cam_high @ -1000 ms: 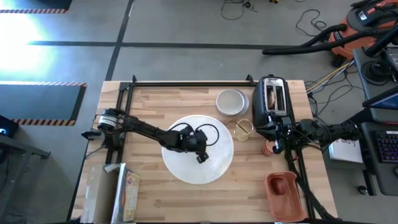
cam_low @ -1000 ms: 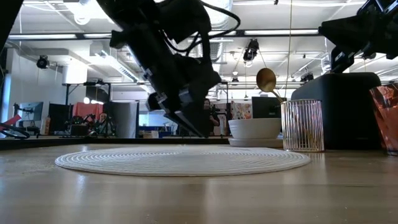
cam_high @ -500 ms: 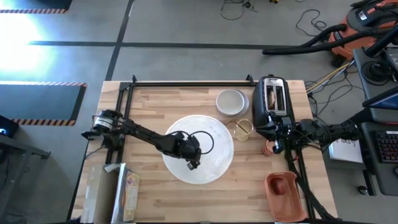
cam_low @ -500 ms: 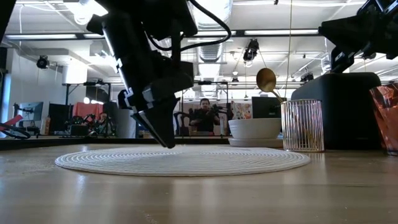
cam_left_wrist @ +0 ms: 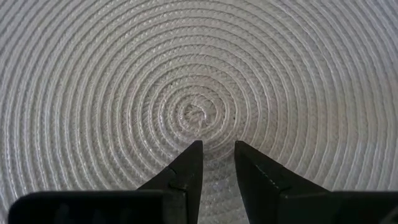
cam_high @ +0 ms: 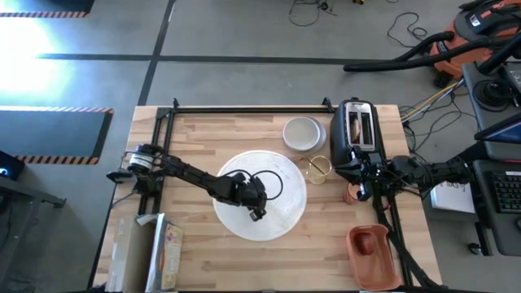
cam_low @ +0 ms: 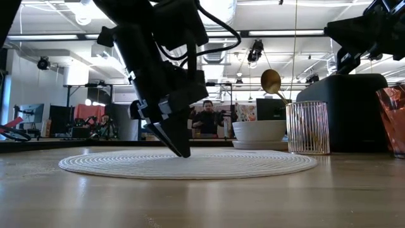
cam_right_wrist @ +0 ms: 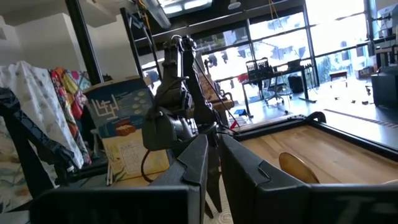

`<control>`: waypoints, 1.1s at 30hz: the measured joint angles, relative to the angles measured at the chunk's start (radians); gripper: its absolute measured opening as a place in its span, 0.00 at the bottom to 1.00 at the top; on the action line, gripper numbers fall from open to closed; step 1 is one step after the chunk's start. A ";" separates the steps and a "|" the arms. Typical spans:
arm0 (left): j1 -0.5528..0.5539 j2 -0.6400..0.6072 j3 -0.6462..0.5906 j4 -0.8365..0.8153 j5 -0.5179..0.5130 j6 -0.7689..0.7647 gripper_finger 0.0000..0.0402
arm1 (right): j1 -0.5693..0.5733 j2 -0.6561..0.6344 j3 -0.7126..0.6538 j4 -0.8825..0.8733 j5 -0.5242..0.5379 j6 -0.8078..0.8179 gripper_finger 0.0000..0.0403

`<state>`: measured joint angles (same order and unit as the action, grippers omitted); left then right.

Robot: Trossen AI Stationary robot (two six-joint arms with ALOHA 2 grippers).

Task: Arrange a breakfast setting
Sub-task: Move the placemat to the center, then move the cereal to the top left of the table

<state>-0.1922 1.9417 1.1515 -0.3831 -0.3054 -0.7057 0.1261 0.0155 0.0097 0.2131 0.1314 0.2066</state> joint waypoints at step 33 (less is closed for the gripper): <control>-0.097 -0.246 0.000 -0.083 -0.097 0.099 0.19 | 0.000 0.000 0.000 0.000 0.000 0.000 0.08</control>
<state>-0.2888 1.6960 1.1518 -0.4660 -0.4019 -0.6069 0.1262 0.0156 0.0096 0.2131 0.1314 0.2066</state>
